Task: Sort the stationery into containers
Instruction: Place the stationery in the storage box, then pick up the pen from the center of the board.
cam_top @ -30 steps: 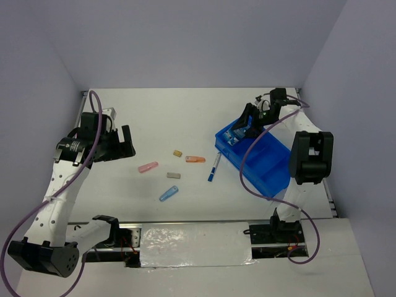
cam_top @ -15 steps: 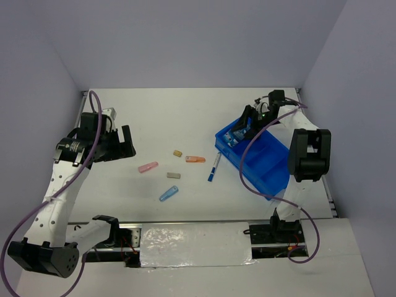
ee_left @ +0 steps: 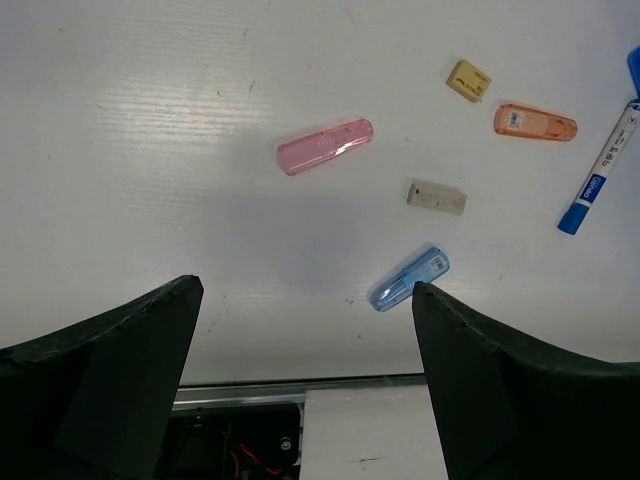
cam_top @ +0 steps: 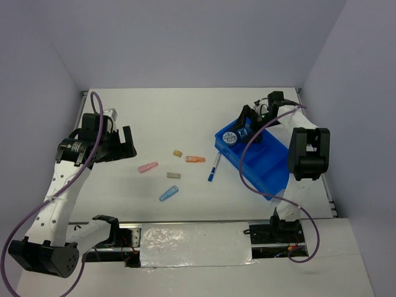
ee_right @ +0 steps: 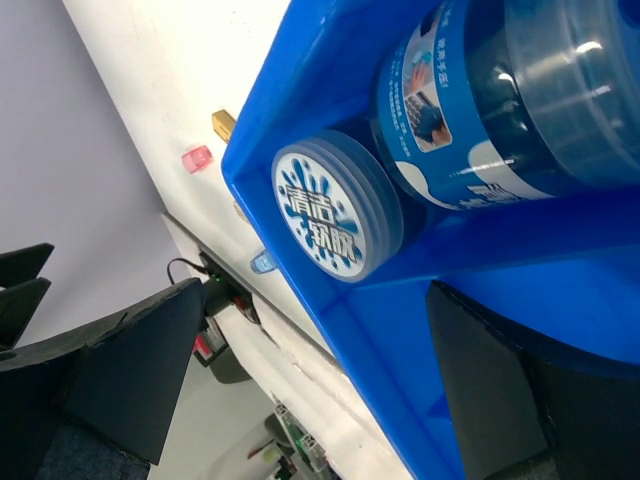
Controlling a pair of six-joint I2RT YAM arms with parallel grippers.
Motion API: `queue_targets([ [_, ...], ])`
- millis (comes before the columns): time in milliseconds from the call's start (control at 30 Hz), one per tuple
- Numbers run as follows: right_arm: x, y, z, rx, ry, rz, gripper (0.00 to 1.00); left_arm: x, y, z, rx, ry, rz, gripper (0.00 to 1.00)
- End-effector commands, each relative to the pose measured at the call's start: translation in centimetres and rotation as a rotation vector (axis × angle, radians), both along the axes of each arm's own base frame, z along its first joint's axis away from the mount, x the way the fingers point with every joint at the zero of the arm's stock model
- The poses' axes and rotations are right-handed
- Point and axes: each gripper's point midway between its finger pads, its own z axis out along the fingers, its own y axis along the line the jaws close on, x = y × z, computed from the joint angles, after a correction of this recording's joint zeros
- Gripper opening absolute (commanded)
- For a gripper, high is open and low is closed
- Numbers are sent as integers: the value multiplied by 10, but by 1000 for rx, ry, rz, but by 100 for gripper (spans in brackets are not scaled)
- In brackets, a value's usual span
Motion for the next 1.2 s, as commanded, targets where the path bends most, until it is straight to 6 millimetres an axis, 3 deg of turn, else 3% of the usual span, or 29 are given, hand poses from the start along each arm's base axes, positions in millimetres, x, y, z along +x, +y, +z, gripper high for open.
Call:
queue_targets([
  [0, 6, -2, 8, -14, -20, 7, 100, 6, -2, 7, -26, -35, 13, 99],
  [200, 12, -8, 20, -63, -47, -2, 100, 8, -3, 5, -25, -30, 11, 99],
  [333, 17, -16, 38, -132, -105, -9, 100, 10, -3, 7, -26, -38, 11, 99],
  [400, 17, -24, 53, -237, -160, -3, 99, 11, -2, 8, -22, -39, 14, 99],
  [433, 20, -29, 70, -287, -217, -12, 99, 11, -1, 8, -17, -33, 15, 99],
  [500, 13, -28, 76, -448, -257, 18, 99, 13, 3, 8, 8, -28, 29, 99],
  [533, 9, -26, 95, -491, -317, 21, 99, 13, 6, 11, 21, -29, 35, 99],
  [600, -4, -11, 101, -602, -372, 51, 99, 16, 14, 13, 64, -27, 58, 99],
  [633, -14, -2, 115, -623, -420, 57, 99, 16, 18, 18, 78, -31, 71, 99],
  [700, -35, 20, 113, -722, -434, 41, 99, 18, 30, 21, 128, -29, 123, 99],
  [767, -52, 43, 125, -673, -462, -87, 99, 17, 37, 25, 149, -26, 163, 99],
  [800, -77, 62, 102, -675, -439, -59, 99, 17, 42, 26, 170, -28, 185, 99],
  [833, -84, 65, 104, -663, -461, -115, 98, 17, 42, 25, 167, -28, 187, 99],
  [867, -84, 81, 98, -603, -464, -170, 96, 19, 40, 25, 158, -33, 185, 99],
  [933, -97, 90, 58, -636, -397, -165, 84, 18, 33, 21, 126, -31, 161, 99],
  [1033, -90, 92, 17, -715, -312, -190, 72, 18, 24, 15, 90, -28, 120, 99],
  [1167, -80, 102, -25, -780, -245, -152, 68, 16, 23, 5, 101, -13, 95, 99],
])
